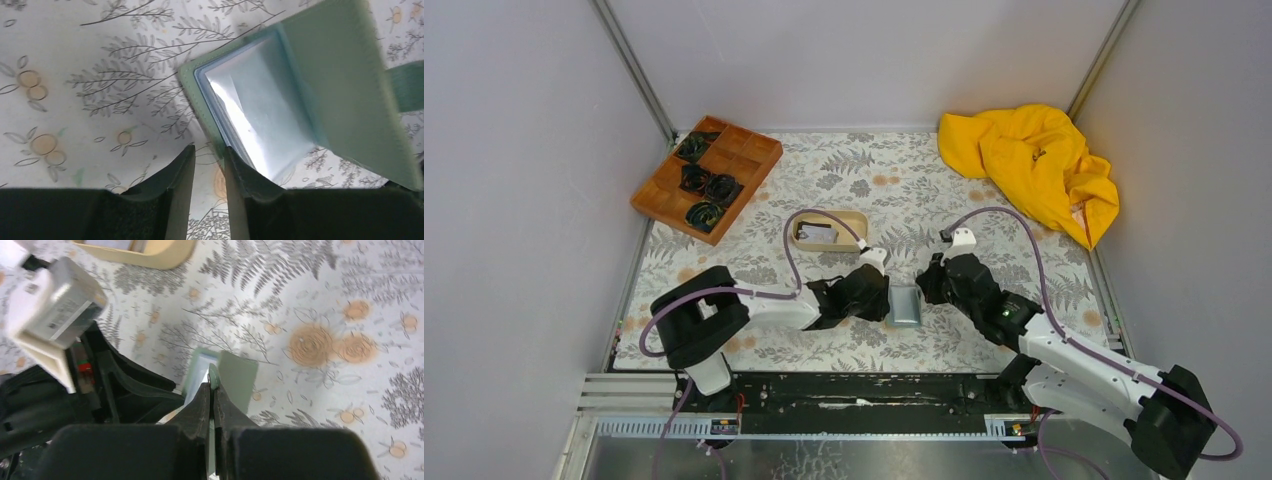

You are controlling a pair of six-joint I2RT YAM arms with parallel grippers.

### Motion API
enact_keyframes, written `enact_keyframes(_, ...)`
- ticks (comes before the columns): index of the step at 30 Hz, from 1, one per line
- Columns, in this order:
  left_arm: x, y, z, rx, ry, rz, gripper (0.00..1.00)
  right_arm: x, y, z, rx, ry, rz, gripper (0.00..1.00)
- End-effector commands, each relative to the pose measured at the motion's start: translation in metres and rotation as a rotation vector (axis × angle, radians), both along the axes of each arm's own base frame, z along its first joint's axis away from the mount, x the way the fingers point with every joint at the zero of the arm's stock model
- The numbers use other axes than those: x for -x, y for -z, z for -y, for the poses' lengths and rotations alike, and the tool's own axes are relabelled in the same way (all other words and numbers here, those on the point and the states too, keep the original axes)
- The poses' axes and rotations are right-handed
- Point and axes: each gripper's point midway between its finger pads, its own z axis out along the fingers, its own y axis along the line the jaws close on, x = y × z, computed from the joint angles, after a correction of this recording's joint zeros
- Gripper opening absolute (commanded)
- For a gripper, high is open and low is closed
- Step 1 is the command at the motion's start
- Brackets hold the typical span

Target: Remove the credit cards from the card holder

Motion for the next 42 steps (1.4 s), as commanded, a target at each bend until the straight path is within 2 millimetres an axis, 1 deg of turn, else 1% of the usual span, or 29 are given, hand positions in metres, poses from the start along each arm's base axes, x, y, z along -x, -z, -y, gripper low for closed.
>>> enact_keyframes(1, -0.012, -0.033, 0.039, 0.131, 0.047, 0.034, 0.34, -0.002, 0.017, 0.026, 0.012, 0.151, -0.044, 0.00)
enact_keyframes(8, -0.010, -0.053, 0.056, 0.196, 0.082, 0.029, 0.33, 0.002, 0.040, 0.062, 0.057, 0.284, -0.121, 0.00)
enact_keyframes(13, -0.009, -0.062, 0.062, 0.211, 0.094, 0.034, 0.32, 0.005, 0.052, 0.070, 0.070, 0.303, -0.162, 0.00)
enact_keyframes(17, -0.007, -0.060, 0.063, 0.206, 0.095, 0.031, 0.31, 0.007, 0.061, 0.075, 0.090, 0.320, -0.194, 0.00)
enact_keyframes(20, -0.007, -0.053, 0.067, 0.202, 0.108, 0.029, 0.31, 0.009, 0.062, 0.078, 0.090, 0.326, -0.201, 0.00)
enact_keyframes(21, -0.007, -0.050, 0.070, 0.202, 0.114, 0.024, 0.32, 0.009, 0.061, 0.079, 0.087, 0.329, -0.199, 0.00)
enact_keyframes(22, -0.007, -0.043, 0.073, 0.191, 0.118, 0.014, 0.32, 0.010, 0.060, 0.080, 0.087, 0.331, -0.195, 0.00)
enact_keyframes(26, -0.006, -0.041, 0.091, 0.210, 0.151, 0.002, 0.32, 0.011, 0.054, 0.084, 0.073, 0.336, -0.174, 0.00)
enact_keyframes(27, -0.006, -0.042, 0.095, 0.218, 0.159, 0.002, 0.32, 0.012, 0.053, 0.085, 0.072, 0.337, -0.176, 0.04)
enact_keyframes(28, -0.005, -0.043, 0.099, 0.221, 0.166, 0.002, 0.32, 0.013, 0.053, 0.085, 0.070, 0.338, -0.176, 0.17)
enact_keyframes(29, -0.005, -0.043, 0.102, 0.221, 0.173, 0.003, 0.32, 0.013, 0.052, 0.085, 0.066, 0.341, -0.178, 0.41)
enact_keyframes(30, -0.006, -0.045, 0.104, 0.221, 0.176, 0.005, 0.32, 0.014, 0.052, 0.086, 0.064, 0.351, -0.181, 0.52)
enact_keyframes(31, -0.006, -0.044, 0.106, 0.217, 0.180, 0.006, 0.32, 0.013, 0.050, 0.088, 0.059, 0.366, -0.179, 0.67)
enact_keyframes(32, -0.006, -0.043, 0.107, 0.214, 0.181, 0.007, 0.32, 0.013, 0.048, 0.090, 0.055, 0.385, -0.173, 0.73)
enact_keyframes(33, -0.007, -0.041, 0.107, 0.210, 0.181, 0.006, 0.32, 0.011, 0.044, 0.094, 0.047, 0.412, -0.158, 0.74)
enact_keyframes(36, -0.007, -0.035, 0.108, 0.200, 0.182, -0.002, 0.32, 0.007, 0.030, 0.103, 0.010, 0.471, -0.093, 0.65)
enact_keyframes(37, -0.007, -0.034, 0.109, 0.199, 0.183, -0.003, 0.32, 0.007, 0.026, 0.104, -0.004, 0.476, -0.072, 0.63)
enact_keyframes(39, -0.007, -0.029, 0.110, 0.191, 0.183, -0.009, 0.32, 0.007, 0.018, 0.107, -0.020, 0.482, -0.047, 0.56)
enact_keyframes(40, -0.007, -0.026, 0.111, 0.187, 0.185, -0.013, 0.32, 0.007, 0.015, 0.109, -0.018, 0.491, -0.043, 0.54)
enact_keyframes(42, -0.008, -0.022, 0.113, 0.183, 0.189, -0.018, 0.32, 0.007, 0.007, 0.110, -0.024, 0.494, -0.030, 0.53)
